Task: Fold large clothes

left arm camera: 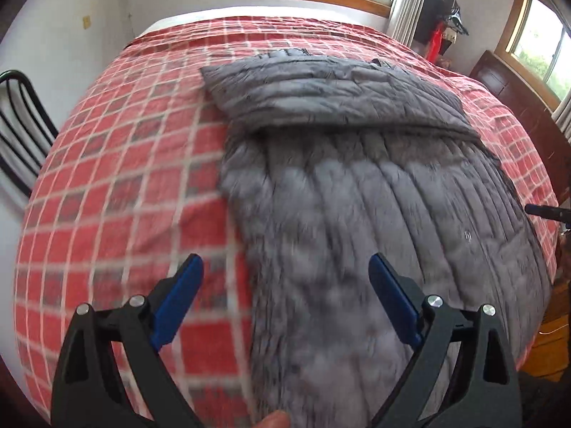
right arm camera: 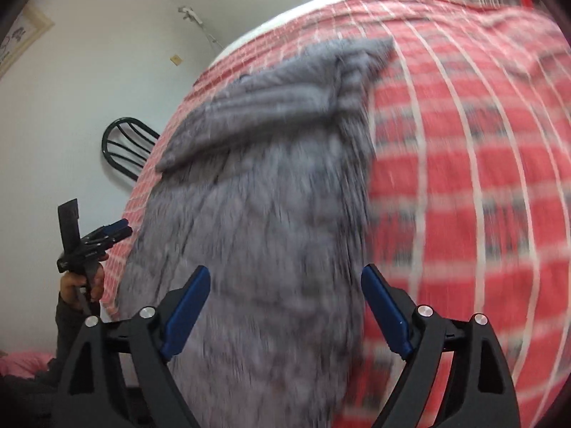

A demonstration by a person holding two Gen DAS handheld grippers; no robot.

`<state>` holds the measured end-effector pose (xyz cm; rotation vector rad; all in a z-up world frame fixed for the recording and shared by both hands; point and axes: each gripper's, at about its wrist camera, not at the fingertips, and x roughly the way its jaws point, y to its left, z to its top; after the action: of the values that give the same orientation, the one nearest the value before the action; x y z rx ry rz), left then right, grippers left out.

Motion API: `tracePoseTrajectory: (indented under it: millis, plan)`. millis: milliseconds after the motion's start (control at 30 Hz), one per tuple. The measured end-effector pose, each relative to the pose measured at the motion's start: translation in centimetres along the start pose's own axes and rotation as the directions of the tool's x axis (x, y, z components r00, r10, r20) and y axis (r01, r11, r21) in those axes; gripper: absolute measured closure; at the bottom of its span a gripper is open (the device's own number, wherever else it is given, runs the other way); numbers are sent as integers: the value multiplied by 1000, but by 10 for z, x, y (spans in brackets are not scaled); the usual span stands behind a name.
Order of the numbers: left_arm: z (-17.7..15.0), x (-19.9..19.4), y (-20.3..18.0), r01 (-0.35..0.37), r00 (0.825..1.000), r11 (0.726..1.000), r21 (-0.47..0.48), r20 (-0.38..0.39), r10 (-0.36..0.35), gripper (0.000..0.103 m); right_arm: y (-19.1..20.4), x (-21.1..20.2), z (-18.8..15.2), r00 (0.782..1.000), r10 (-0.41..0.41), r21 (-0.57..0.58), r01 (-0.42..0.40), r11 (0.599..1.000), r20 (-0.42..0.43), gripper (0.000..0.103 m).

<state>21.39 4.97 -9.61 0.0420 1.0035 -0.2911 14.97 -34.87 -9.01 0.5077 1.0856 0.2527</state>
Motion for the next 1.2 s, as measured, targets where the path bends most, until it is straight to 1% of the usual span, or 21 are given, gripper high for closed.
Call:
tracePoseTrajectory:
  millis: [100,233,333,367,400,433,567,633,700,767,800,867,900,933,967,1000,1100,1167,1200]
  plan:
    - [-22,-13,9,3,1000,1000,-26,-11,-3,10,-4,-8,-24,999,17,25,-16,1000,-28,16]
    - [-59,-26,40,26,998,993,-113,-58,-33,10,-5,-16,-52,998,25,30,-23,999,-66,16]
    - [-78,-29,58,29,994,986,-167,-96,-46,10,-6,-19,-70,996,30,41,-27,999,-84,15]
    - [-82,-30,61,50,993,981,-185,-96,-69,10,-8,-21,-75,996,39,51,-35,998,-83,15]
    - [-87,-31,65,92,989,973,-211,-96,-115,10,-10,-21,-78,996,46,55,-41,998,-81,15]
    - [-90,-30,64,118,984,968,-224,-103,-143,10,-11,-22,-81,996,52,61,-47,997,-77,15]
    - [-94,-25,47,187,969,962,-199,-126,-215,10,-15,-26,-90,995,79,84,-73,994,-65,14]
    - [-95,-22,32,244,954,955,-169,-138,-268,10,-14,-28,-96,992,104,94,-97,991,-72,12]
    - [-98,-19,21,279,941,948,-152,-154,-302,11,-10,-30,-101,988,129,93,-121,988,-87,12]
    - [-100,-18,18,277,942,950,-142,-157,-297,12,-5,-29,-107,979,175,98,-165,981,-105,13]
    - [-101,-18,18,279,941,950,-142,-156,-300,13,-4,-27,-109,975,192,104,-181,978,-111,15]
    - [-102,-20,22,274,943,948,-164,-150,-299,24,-3,-26,-113,970,211,107,-199,974,-118,20]
    - [-103,-21,25,279,941,944,-177,-145,-306,27,-3,-27,-114,972,207,106,-196,975,-113,22]
    - [-104,-21,27,284,939,940,-188,-142,-312,34,-5,-27,-114,971,212,112,-200,973,-107,24]
    - [-104,-21,29,283,939,938,-199,-140,-313,37,-6,-26,-112,971,216,119,-204,972,-104,28]
    - [-105,-20,31,290,937,934,-207,-135,-321,38,-7,-25,-111,970,222,129,-208,969,-99,33]
    - [-107,-22,40,312,929,922,-230,-129,-346,39,-14,-27,-110,969,230,138,-216,966,-93,42]
    - [-107,-25,46,315,927,915,-251,-126,-353,40,-13,-30,-109,969,232,131,-219,967,-86,44]
    - [-108,-26,47,310,929,916,-254,-126,-349,40,-14,-31,-110,969,234,125,-223,967,-83,45]
